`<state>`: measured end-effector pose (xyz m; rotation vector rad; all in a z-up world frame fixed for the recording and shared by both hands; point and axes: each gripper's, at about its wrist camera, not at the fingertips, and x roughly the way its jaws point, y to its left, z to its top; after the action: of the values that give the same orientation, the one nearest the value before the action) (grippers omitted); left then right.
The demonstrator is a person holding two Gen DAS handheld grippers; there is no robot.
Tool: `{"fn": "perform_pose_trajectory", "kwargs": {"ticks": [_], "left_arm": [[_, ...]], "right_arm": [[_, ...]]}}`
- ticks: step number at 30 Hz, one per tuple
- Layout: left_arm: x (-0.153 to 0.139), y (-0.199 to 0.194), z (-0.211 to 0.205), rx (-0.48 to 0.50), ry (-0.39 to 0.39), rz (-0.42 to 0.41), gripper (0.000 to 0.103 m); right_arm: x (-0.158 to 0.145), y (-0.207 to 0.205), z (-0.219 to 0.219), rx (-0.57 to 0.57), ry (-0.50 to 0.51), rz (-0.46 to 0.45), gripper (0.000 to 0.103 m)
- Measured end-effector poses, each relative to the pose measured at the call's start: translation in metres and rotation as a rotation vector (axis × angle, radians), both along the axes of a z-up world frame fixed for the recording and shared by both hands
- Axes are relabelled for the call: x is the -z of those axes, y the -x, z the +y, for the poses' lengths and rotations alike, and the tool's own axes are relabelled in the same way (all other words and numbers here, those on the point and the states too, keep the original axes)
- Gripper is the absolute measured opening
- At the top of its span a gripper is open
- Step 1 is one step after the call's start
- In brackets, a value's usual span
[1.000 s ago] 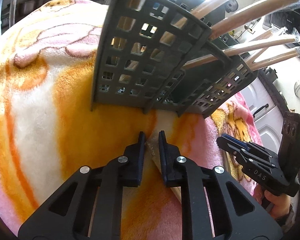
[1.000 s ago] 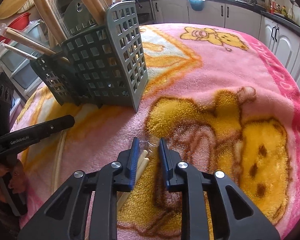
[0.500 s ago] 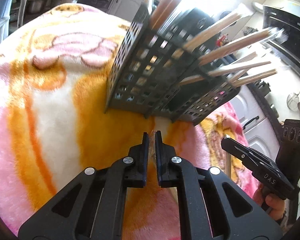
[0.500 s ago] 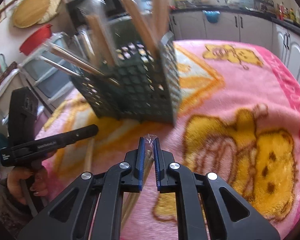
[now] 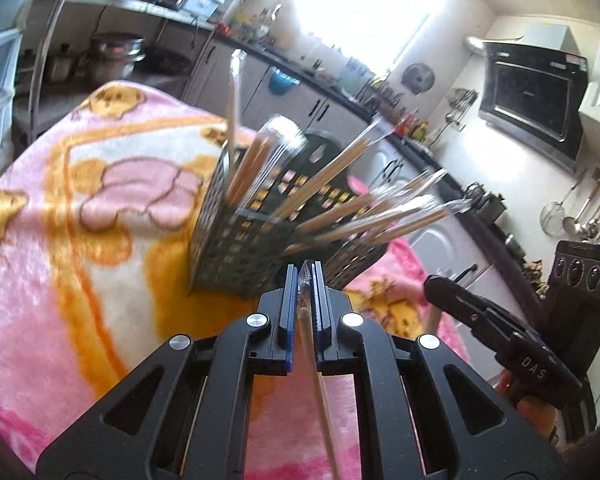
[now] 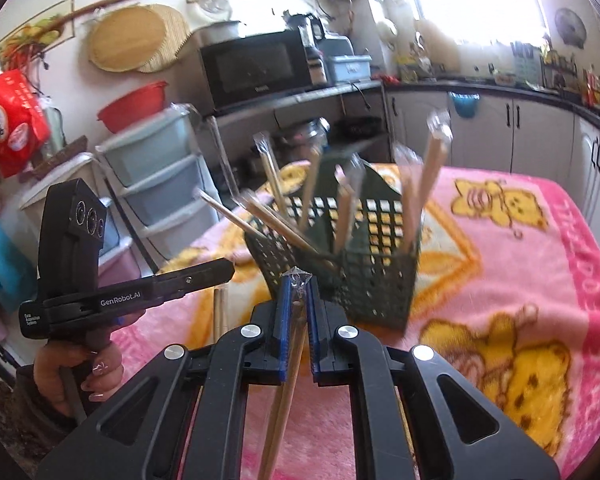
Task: Organize utensils
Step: 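Lift both held chopsticks up and carry them above the green basket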
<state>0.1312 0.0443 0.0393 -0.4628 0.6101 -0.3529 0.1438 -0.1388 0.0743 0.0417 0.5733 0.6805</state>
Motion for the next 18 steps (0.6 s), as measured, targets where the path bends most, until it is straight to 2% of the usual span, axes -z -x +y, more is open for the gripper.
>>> {"fn": "perform_pose_trajectory", "kwargs": {"ticks": [18], "left_arm": [[-0.084,0.014,-0.017,0.041,0.008,-0.235,0.004]], "right_arm": [[-0.057,0.02,-0.004,-0.016,-0.056,-0.168,0.007]]}}
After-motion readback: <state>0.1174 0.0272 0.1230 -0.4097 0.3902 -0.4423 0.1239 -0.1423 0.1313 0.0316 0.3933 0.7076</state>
